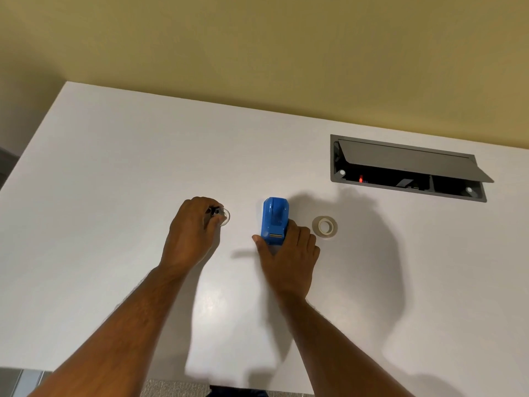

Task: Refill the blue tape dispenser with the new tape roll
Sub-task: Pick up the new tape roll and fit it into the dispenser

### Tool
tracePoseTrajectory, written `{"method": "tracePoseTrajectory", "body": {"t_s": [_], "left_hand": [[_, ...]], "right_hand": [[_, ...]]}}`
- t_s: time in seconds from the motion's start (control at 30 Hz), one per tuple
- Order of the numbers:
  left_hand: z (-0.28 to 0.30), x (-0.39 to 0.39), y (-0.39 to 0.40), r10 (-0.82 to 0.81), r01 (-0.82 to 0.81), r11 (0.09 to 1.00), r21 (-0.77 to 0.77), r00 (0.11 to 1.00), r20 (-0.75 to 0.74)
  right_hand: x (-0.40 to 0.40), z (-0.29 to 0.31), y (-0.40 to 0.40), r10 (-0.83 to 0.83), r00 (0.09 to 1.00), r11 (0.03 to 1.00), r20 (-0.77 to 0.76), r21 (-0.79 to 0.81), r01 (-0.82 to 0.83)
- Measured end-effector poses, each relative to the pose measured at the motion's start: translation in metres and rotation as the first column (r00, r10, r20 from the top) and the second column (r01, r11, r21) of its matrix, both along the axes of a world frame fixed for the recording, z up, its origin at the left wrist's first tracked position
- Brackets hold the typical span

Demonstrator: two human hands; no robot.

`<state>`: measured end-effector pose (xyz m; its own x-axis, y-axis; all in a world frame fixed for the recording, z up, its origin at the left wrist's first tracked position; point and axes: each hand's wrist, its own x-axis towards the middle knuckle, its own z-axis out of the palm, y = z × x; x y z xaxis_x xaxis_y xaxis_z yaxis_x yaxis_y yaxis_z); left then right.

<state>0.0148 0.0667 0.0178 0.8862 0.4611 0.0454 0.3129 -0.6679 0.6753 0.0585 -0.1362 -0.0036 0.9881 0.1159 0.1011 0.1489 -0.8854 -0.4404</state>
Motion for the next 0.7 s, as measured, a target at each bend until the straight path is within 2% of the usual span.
{"method": "tracePoseTrajectory", "body": {"t_s": [0.3,0.43,0.5,0.57,0.63,0.7], "left_hand": [[0.01,0.0,-0.019,0.093,-0.09,0.995,-0.037,0.99,0.104],[0.013,0.001,-0.033,0.079,-0.074,0.996,-0.046,0.991,0.11],[0.016,0.001,-0.038,0.079,-0.073,0.995,-0.062,0.991,0.111],[0.017,0.001,-0.04,0.079,-0.072,0.995,-0.066,0.991,0.108],[0.018,0.0,-0.042,0.079,-0.073,0.996,-0.058,0.991,0.106],[0.019,0.0,-0.045,0.071,-0.066,0.997,-0.045,0.992,0.107]], "right_hand": [[-0.001,0.002,0.002,-0.023,1.0,1.0,-0.011,0.009,0.023],[-0.002,0.007,-0.003,-0.024,0.991,0.992,-0.128,0.123,0.04],[-0.005,0.009,-0.015,0.028,0.983,0.983,-0.184,0.183,0.007],[-0.01,0.011,-0.033,0.102,0.96,0.948,-0.259,0.319,-0.015],[-0.011,0.015,-0.052,0.129,0.962,0.908,-0.242,0.419,-0.016],[-0.002,0.021,-0.067,0.052,0.987,0.918,-0.15,0.397,0.012]]}}
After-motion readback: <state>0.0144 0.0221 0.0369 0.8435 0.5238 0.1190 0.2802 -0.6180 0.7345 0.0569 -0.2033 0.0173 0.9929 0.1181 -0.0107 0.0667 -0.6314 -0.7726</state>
